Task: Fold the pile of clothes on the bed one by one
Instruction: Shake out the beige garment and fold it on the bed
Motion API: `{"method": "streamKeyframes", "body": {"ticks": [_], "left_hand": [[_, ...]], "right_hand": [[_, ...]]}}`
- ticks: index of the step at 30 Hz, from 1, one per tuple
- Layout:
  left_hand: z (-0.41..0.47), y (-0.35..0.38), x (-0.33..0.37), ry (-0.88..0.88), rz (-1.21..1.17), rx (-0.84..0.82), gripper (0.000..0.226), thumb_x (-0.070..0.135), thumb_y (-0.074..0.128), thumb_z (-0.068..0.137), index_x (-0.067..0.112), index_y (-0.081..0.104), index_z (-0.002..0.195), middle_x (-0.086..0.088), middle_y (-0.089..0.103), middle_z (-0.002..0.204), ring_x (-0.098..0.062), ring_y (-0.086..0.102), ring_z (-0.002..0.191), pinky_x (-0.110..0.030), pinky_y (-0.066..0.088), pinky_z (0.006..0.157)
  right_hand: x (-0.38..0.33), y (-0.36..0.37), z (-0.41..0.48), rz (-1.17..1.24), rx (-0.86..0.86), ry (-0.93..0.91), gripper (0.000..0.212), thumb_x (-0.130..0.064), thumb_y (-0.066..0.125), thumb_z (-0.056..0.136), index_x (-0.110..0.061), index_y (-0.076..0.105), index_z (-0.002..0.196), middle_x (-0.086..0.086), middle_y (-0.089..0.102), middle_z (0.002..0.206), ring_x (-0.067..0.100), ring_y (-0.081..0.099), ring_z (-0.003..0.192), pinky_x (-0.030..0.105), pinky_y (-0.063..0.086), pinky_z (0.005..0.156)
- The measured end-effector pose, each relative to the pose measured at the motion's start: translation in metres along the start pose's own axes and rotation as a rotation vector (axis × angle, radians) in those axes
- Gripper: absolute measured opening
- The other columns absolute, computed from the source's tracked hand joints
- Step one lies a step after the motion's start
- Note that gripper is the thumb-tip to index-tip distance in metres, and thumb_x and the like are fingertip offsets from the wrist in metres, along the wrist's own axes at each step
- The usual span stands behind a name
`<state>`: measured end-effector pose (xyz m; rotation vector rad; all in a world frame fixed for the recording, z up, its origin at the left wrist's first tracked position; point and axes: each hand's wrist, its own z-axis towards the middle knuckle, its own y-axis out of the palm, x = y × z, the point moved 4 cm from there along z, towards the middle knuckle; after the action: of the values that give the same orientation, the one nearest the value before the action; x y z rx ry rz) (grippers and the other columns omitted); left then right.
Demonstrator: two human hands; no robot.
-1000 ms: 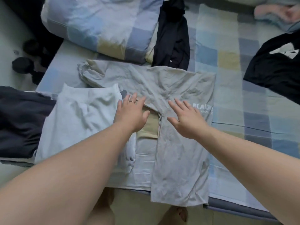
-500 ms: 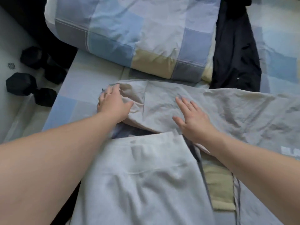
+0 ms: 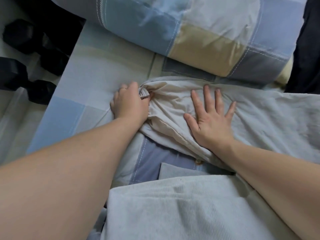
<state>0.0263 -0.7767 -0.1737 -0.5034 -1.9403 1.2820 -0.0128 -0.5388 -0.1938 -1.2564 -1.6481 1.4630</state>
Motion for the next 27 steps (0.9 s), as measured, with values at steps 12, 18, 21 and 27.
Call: {"method": "streamKeyframes", "body": {"ticks": [12,18,21,27], "left_hand": [[-0.04,-0.067,0.038,0.036,-0.237,-0.284,0.023,0.031,0.066,0.091,0.021,0.05,0.079,-0.004,0.061,0.085,-0.033,0.06,0.092,-0.034,0.039,0.068],[-0.137,-0.106,0.173,0.211,-0.479,-0.395,0.021,0.032,0.074,0.086,0.022,0.06,0.074,0.005,0.063,0.075,-0.016,0.059,0.074,-0.033,0.047,0.071],[-0.197,-0.118,0.255,0.277,-0.595,-0.45,0.006,0.024,0.073,0.084,0.022,0.068,0.081,0.003,0.072,0.081,-0.017,0.069,0.081,-0.039,0.056,0.086],[-0.321,-0.095,0.401,0.299,-0.584,-0.533,0.019,0.017,0.065,0.087,0.012,0.069,0.105,-0.011,0.072,0.106,-0.028,0.069,0.101,-0.046,0.056,0.093]], "right_hand": [[0.007,-0.063,-0.003,0.28,-0.478,0.025,0.058,-0.062,0.03,0.102,-0.041,0.025,0.156,-0.01,0.011,0.168,0.017,0.005,0.155,0.056,0.004,0.122],[0.047,-0.176,-0.079,0.928,-0.303,0.17,0.051,-0.053,0.033,0.106,-0.03,0.043,0.15,-0.01,0.048,0.151,0.008,0.042,0.137,0.032,0.03,0.113],[0.103,-0.231,-0.124,1.175,-0.294,0.326,0.05,-0.064,0.028,0.102,-0.039,0.054,0.137,-0.015,0.062,0.128,0.013,0.054,0.124,0.041,0.044,0.099],[0.249,-0.31,-0.216,1.406,-0.243,0.414,0.065,-0.071,0.021,0.1,-0.033,0.072,0.117,-0.004,0.076,0.111,0.022,0.071,0.103,0.041,0.054,0.085]]}}
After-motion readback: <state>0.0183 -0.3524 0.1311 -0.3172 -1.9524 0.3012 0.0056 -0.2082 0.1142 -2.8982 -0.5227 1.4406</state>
